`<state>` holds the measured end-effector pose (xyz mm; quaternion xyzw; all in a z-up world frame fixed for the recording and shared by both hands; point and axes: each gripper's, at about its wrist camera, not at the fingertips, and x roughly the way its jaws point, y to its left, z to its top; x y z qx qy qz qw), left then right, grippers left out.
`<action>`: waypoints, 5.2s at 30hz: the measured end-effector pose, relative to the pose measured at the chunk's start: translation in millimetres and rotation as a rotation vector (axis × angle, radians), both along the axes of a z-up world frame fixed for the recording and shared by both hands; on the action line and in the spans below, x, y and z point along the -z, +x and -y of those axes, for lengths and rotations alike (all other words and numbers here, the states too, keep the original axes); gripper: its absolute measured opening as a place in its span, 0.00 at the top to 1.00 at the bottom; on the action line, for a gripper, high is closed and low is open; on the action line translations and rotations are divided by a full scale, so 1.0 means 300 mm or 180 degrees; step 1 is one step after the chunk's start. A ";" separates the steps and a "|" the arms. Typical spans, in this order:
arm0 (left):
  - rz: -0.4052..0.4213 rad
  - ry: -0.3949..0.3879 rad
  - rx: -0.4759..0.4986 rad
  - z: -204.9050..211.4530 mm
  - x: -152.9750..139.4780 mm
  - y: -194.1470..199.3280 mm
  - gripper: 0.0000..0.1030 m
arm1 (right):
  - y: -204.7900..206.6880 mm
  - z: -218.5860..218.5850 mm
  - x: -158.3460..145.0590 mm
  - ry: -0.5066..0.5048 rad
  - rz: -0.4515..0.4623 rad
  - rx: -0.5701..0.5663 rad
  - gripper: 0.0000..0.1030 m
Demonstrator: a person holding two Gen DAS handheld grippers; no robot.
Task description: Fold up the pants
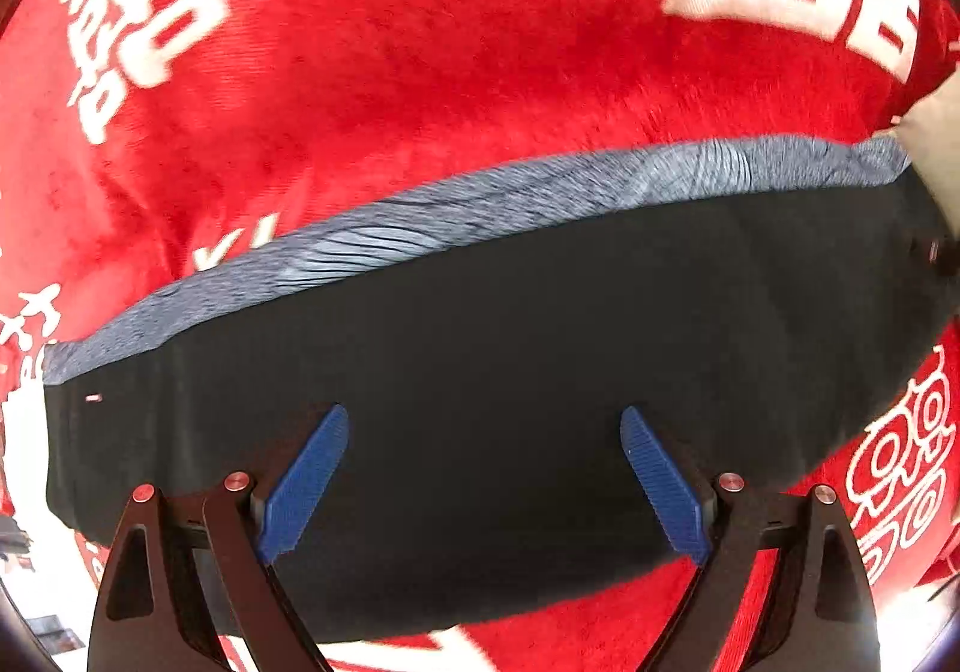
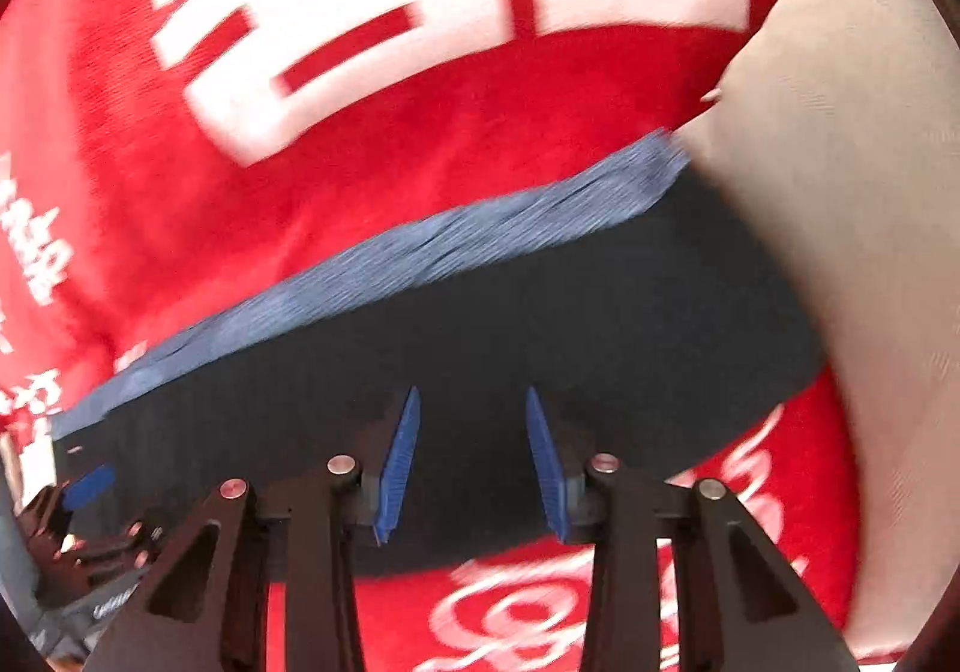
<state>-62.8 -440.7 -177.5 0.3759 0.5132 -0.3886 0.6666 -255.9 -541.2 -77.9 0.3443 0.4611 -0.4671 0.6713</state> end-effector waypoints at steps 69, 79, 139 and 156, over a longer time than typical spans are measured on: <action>-0.0175 -0.0313 -0.0137 0.062 0.038 -0.217 0.00 | -0.460 -0.008 0.166 0.0238 0.2474 0.1457 0.49; -0.0343 -0.0424 0.0097 0.086 -0.052 -0.261 0.30 | -0.406 0.040 0.070 0.0360 0.1761 0.1049 0.84; -0.1266 -0.0547 0.0048 -0.344 -0.095 0.333 0.30 | 0.232 -0.517 -0.067 -0.0052 0.0073 -0.0652 0.40; -0.1298 -0.0377 -0.0013 -0.414 -0.019 0.232 0.83 | 0.120 -0.353 -0.066 0.0405 0.0775 -0.0500 0.49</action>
